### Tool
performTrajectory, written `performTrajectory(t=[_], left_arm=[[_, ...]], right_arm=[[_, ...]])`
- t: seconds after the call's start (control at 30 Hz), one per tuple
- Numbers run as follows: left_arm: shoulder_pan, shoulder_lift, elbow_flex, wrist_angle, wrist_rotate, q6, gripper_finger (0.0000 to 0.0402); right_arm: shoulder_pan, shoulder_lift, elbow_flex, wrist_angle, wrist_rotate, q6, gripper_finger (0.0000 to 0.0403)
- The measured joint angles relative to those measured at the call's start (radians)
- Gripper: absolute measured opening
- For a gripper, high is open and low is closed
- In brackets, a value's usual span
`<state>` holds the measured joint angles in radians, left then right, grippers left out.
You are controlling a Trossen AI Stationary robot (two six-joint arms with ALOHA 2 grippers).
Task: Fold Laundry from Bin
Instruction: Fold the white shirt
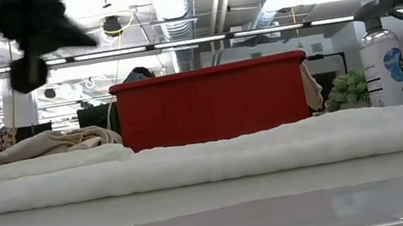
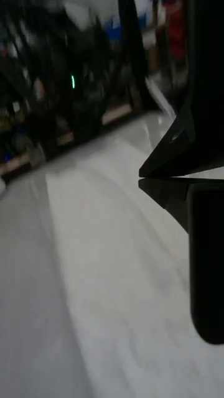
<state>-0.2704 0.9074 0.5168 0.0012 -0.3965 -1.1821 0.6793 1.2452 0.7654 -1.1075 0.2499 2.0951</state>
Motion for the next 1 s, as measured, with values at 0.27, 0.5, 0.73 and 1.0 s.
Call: performTrajectory(t=[0.27, 0.5, 0.73, 1.0], left_arm=[[0.168, 0.325, 0.097, 0.36, 0.215, 0.13, 0.0], [0.213, 0.705, 0.42, 0.367, 0.464, 0.31, 0.0], [0.207, 1.03, 0.747, 0.37, 0.583, 0.435, 0.0], [0.2, 1.309, 1.003, 0.329, 0.694, 0.445, 0.0]], right_arm=[[-0.076, -0.056, -0.129, 0.157, 0.014, -0.102, 0.0291], [-0.108, -0.055, -0.164, 0.185, 0.017, -0.116, 0.0292], [-0.108, -0.055, -0.164, 0.197, 0.038, -0.122, 0.0292], [-0.104, -0.055, -0.164, 0.236, 0.052, -0.133, 0.0292]])
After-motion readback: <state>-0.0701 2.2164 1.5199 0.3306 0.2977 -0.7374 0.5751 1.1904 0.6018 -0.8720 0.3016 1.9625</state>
